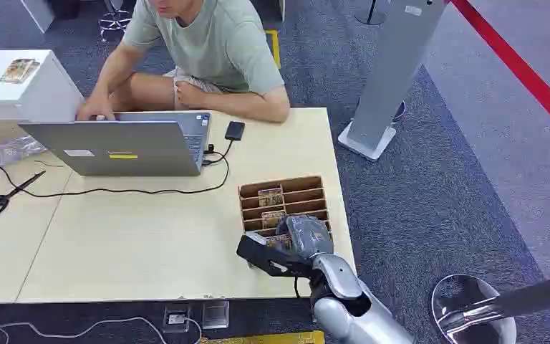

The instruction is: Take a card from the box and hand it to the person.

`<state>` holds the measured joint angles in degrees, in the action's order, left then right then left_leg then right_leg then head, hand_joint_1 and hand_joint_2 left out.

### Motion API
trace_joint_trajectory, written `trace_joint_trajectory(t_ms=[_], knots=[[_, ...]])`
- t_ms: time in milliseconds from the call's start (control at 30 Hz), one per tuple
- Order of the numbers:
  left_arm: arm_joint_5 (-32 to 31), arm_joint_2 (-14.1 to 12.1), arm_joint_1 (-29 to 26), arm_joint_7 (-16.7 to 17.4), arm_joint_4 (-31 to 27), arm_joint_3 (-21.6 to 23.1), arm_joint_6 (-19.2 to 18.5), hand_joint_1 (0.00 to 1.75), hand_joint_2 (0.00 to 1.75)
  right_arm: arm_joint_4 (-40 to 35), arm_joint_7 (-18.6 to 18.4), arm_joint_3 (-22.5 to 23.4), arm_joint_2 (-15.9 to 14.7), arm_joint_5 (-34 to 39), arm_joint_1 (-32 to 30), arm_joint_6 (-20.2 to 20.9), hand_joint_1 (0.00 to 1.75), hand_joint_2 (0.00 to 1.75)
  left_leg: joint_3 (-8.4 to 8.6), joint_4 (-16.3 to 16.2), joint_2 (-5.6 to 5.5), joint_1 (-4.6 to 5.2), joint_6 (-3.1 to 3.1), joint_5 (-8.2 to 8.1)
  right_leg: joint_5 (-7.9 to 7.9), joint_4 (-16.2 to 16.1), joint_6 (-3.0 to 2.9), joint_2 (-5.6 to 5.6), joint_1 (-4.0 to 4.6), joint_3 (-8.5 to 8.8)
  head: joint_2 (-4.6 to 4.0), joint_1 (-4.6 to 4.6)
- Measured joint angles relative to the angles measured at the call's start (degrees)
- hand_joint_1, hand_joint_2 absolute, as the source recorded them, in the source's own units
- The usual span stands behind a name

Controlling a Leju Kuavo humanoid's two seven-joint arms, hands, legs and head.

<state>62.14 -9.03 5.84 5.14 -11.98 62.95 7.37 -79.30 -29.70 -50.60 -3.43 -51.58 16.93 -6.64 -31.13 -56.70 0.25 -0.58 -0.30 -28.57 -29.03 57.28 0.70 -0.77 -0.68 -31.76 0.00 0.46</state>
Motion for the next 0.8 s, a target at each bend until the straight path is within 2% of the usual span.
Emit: trace_joint_trajectory(t_ms=[467,533,700,800], knots=[[0.00,0.00,0.00,-0.35,0.00,0.00,0.02,0.00,0.00,0.00,0.06,-0.52,0.00,-1.88,-0.32,0.22,1.05,1.75,0.00,0.00,0.00,0.00,0.00,0.00,0.00,0.00,0.00,0.00,0.00,0.00,0.00,0.02],[0.00,0.00,0.00,-0.35,0.00,0.02,0.04,0.00,0.00,0.00,0.17,-0.52,0.00,-1.88,-0.34,0.24,1.10,1.75,0.00,0.00,0.00,0.00,0.00,0.00,0.00,0.00,0.00,0.00,0.00,0.00,0.00,0.00],[0.00,0.00,0.00,-0.35,0.00,0.02,0.13,0.00,0.00,0.02,0.33,-0.52,0.00,-1.84,-0.39,0.24,1.10,1.75,0.00,0.00,0.00,0.00,0.00,0.00,0.00,0.00,0.00,0.00,0.00,0.00,0.00,0.00],[0.00,0.00,0.00,-0.35,0.00,0.02,0.20,0.00,0.00,0.07,0.46,-0.52,0.00,-1.71,-0.42,0.24,1.19,1.75,0.00,0.00,0.00,0.00,0.00,0.00,0.00,0.00,0.00,0.00,0.00,0.00,0.02,0.00]])
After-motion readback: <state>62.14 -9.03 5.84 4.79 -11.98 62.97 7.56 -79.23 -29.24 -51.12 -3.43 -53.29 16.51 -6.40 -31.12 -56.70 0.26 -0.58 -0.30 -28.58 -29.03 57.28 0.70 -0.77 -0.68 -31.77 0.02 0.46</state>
